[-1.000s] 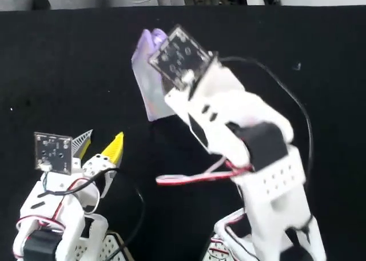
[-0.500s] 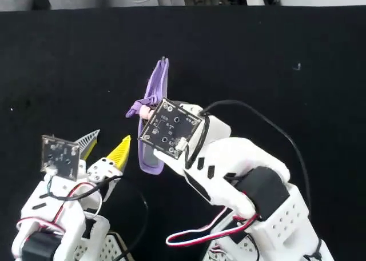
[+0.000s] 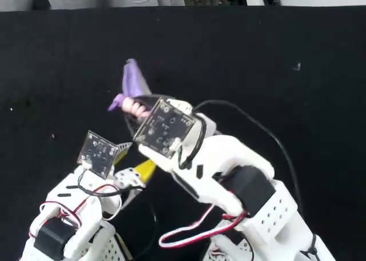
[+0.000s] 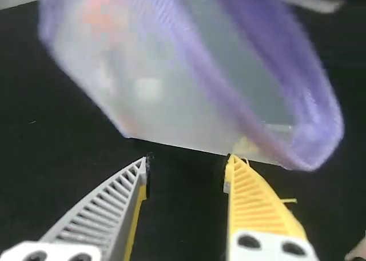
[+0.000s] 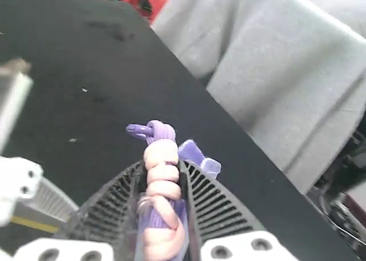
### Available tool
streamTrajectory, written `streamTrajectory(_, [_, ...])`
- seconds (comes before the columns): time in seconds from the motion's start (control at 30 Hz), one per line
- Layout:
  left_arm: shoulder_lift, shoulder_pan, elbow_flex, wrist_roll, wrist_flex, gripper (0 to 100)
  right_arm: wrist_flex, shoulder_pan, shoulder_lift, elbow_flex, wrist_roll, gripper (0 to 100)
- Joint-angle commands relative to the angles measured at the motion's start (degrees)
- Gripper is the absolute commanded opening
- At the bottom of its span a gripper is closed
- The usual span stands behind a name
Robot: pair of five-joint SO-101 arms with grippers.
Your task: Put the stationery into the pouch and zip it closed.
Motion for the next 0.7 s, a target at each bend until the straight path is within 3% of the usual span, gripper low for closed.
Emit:
streamTrajectory(0.0, [-0.18, 1.80, -0.13, 4.04, -2.55, 22, 1.93, -4.13, -1.63, -1.01, -0.97, 1.1])
streamTrajectory(0.17, [-0.18, 1.71, -0.48, 3.43, -1.32, 22, 10.29, -4.84, -1.63, -5.32, -0.97, 1.1])
streamTrajectory(0.33, [-0.18, -1.89, -11.03, -9.14, 8.35, 22, 16.18, -4.75, -1.63, -6.81, -0.97, 1.1])
streamTrajectory(0.67, [-0.18, -10.68, -29.23, -24.26, 19.60, 22, 16.70, -2.73, -1.63, -6.02, -0.62, 1.1])
